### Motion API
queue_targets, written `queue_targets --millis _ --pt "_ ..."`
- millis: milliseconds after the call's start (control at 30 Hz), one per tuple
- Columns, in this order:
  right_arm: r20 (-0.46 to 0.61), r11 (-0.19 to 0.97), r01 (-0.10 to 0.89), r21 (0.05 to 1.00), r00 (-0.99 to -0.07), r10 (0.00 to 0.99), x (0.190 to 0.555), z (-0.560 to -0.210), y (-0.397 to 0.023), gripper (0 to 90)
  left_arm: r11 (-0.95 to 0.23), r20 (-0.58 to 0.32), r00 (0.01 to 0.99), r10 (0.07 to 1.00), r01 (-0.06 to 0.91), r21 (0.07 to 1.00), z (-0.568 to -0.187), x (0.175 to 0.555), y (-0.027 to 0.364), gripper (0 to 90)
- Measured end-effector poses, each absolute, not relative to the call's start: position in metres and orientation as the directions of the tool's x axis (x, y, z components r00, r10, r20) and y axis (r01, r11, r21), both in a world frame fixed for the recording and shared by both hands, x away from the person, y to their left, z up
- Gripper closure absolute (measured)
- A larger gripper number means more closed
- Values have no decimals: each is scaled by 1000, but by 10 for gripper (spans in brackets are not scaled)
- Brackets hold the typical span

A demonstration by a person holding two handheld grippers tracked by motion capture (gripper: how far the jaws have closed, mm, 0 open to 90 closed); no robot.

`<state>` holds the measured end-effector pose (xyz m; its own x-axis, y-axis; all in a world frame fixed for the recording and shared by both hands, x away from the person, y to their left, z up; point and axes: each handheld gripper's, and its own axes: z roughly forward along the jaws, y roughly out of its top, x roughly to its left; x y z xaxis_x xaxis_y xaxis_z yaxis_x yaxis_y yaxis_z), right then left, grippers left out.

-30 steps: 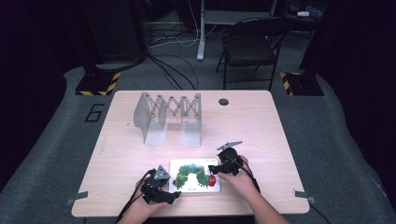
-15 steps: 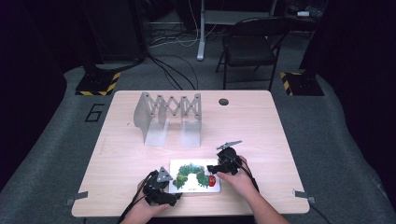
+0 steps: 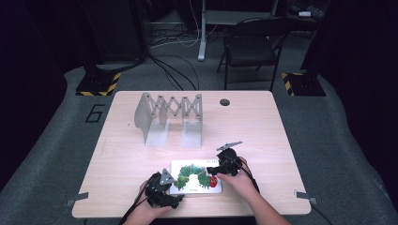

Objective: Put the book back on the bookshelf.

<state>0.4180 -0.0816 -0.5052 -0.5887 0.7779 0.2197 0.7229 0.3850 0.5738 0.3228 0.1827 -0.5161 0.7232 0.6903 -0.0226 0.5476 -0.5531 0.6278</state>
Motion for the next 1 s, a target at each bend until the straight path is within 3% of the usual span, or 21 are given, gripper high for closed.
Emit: queue_targets --millis 433,1000 --pt "231 364 747 557 -560 795 420 -504 -86 348 -543 -24 727 687 534 649 -518 324 181 165" --pt "234 342 748 569 -546 804 422 -502 -89 323 -518 -52 714 698 553 653 -518 326 177 165"
